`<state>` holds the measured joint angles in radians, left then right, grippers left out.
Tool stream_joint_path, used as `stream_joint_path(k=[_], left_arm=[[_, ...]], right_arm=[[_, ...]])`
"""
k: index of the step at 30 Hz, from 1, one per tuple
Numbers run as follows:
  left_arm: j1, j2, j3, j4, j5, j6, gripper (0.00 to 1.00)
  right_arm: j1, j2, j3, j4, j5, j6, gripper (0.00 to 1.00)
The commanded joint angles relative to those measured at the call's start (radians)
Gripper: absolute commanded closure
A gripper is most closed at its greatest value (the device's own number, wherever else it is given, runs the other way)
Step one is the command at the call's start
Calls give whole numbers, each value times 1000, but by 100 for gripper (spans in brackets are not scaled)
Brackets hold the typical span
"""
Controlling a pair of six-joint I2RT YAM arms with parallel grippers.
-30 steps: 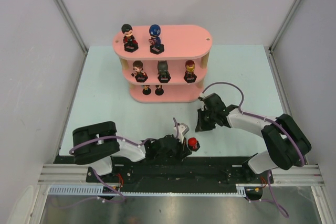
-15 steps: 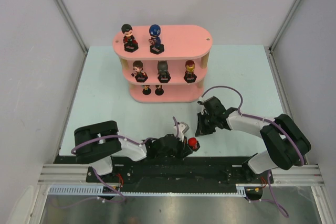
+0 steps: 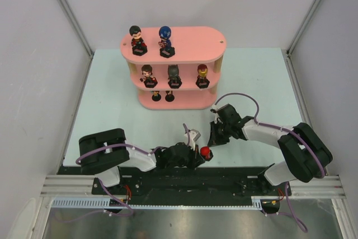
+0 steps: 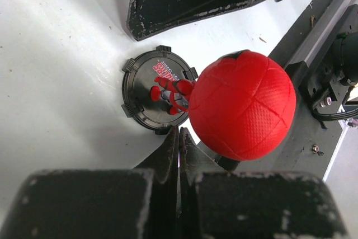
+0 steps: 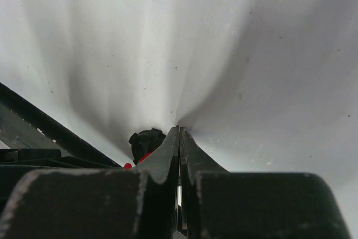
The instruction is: Place and organize the plastic toys onto the shelf
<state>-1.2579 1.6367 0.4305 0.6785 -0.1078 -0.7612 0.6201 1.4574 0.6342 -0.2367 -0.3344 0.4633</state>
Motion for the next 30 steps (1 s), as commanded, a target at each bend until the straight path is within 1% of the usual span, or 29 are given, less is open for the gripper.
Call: stream_joint_path(k=[1, 22, 30], left_arm=[[11, 26, 7, -74, -44, -10, 100], [46, 61, 11, -80, -32, -36, 100], [55, 75, 27, -106, -27, -35, 100]], right_arm=[[7, -25, -33, -36, 24, 6, 100], [29, -51, -53, -61, 24, 17, 100], [29, -60, -64, -49, 26, 29, 100]])
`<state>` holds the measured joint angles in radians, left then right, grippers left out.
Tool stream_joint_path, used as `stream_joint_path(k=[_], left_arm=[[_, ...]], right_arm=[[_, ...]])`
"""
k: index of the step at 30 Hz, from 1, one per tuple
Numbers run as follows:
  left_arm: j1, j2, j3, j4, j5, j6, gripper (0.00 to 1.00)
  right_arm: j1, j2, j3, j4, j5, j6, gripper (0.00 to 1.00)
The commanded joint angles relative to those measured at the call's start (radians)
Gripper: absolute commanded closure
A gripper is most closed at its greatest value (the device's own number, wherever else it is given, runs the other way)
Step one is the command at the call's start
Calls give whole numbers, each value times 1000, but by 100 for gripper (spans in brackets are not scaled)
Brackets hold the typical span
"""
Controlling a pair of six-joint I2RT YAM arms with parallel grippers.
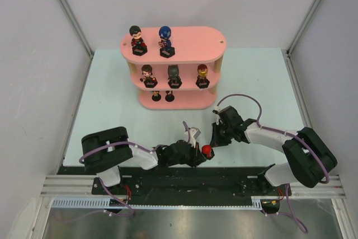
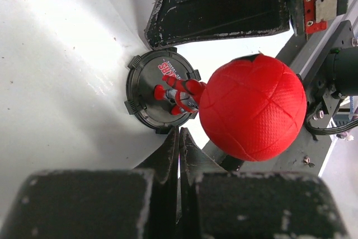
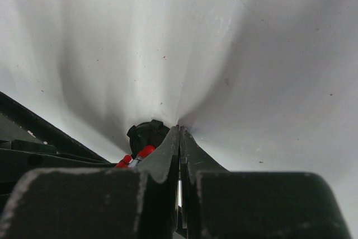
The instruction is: Place and organize the plastic toys onto the shelf
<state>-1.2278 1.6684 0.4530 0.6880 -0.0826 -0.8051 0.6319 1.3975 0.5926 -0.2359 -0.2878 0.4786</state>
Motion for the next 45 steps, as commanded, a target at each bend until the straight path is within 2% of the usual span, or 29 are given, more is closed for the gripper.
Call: stream_joint_path(k=[1, 27, 45], left_arm=[[27, 42, 7, -120, -54, 9, 100], [51, 21, -2, -188, -95, -2, 100], [74, 30, 32, -225, -108, 15, 100]], right_arm=[[17, 0, -22, -49, -21, 15, 100], [20, -89, -40, -164, 90, 34, 100], [32, -143, -68, -189, 62, 74, 100]])
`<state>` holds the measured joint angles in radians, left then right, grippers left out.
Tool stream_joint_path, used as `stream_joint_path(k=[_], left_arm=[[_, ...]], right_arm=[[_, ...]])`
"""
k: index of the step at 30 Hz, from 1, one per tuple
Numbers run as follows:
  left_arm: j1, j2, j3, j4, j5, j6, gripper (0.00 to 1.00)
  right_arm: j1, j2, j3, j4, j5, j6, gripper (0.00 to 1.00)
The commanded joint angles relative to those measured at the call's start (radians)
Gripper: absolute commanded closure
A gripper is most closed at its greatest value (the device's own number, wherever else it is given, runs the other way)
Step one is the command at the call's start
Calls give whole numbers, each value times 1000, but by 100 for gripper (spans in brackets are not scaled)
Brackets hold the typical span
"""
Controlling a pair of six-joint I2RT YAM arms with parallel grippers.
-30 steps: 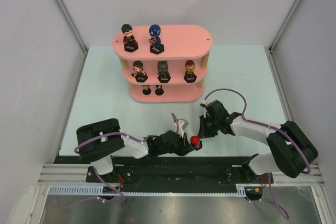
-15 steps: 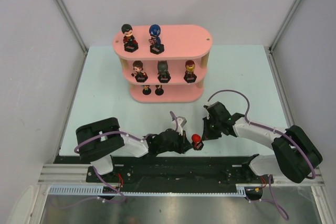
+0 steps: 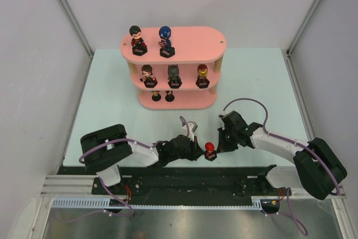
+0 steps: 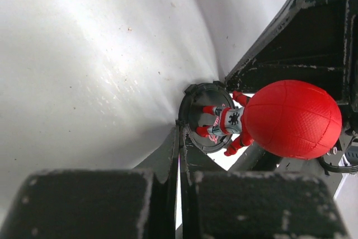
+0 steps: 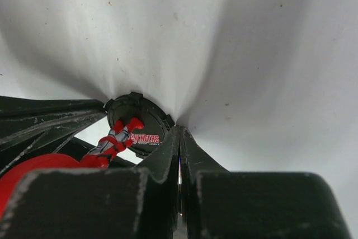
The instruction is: Place and organize the plastic toys onto the shelf
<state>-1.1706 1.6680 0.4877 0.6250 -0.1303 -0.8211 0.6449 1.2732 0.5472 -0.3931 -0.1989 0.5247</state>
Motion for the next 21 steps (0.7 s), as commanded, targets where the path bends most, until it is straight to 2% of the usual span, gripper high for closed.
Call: stream_joint_path(k=[1, 21], left_arm=[[19, 32, -1, -162, -58, 33, 100], [25, 61, 34, -156, -46, 51, 100]], right_arm=[[21, -18, -26, -32, -28, 29, 100], [45, -47, -52, -4, -73, 83, 100]])
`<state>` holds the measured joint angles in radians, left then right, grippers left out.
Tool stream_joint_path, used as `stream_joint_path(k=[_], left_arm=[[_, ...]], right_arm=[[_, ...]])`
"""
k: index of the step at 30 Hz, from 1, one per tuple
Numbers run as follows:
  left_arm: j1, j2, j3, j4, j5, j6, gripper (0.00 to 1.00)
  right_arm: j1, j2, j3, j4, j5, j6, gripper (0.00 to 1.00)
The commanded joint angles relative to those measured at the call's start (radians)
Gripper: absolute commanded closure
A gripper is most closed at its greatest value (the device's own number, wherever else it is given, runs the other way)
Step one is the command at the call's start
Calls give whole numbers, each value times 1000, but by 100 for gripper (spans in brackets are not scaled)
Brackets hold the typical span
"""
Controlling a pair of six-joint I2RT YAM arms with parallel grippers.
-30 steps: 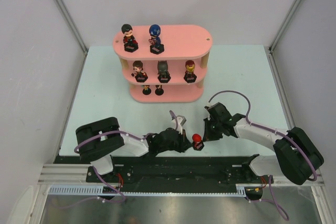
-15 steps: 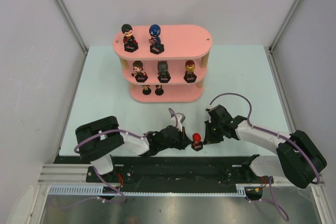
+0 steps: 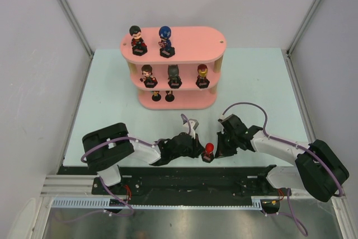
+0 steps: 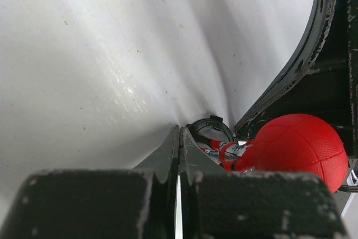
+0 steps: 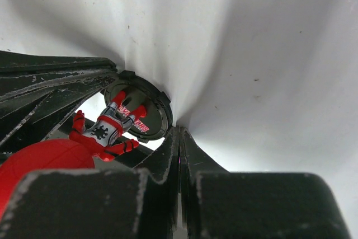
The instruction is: Place and organize the plastic toys onto the shelf
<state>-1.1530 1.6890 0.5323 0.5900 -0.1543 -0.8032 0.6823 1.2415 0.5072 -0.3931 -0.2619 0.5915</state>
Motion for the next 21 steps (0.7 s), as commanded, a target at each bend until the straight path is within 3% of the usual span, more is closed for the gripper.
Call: stream_joint_path(k=[1, 21], left_arm=[[6, 38, -14, -121, -22, 32, 100], [18, 38, -15, -114, -25, 33, 100]], right_arm=[[8, -17, -12, -4, -8, 16, 100], [8, -28, -27, 17, -37, 45, 100]])
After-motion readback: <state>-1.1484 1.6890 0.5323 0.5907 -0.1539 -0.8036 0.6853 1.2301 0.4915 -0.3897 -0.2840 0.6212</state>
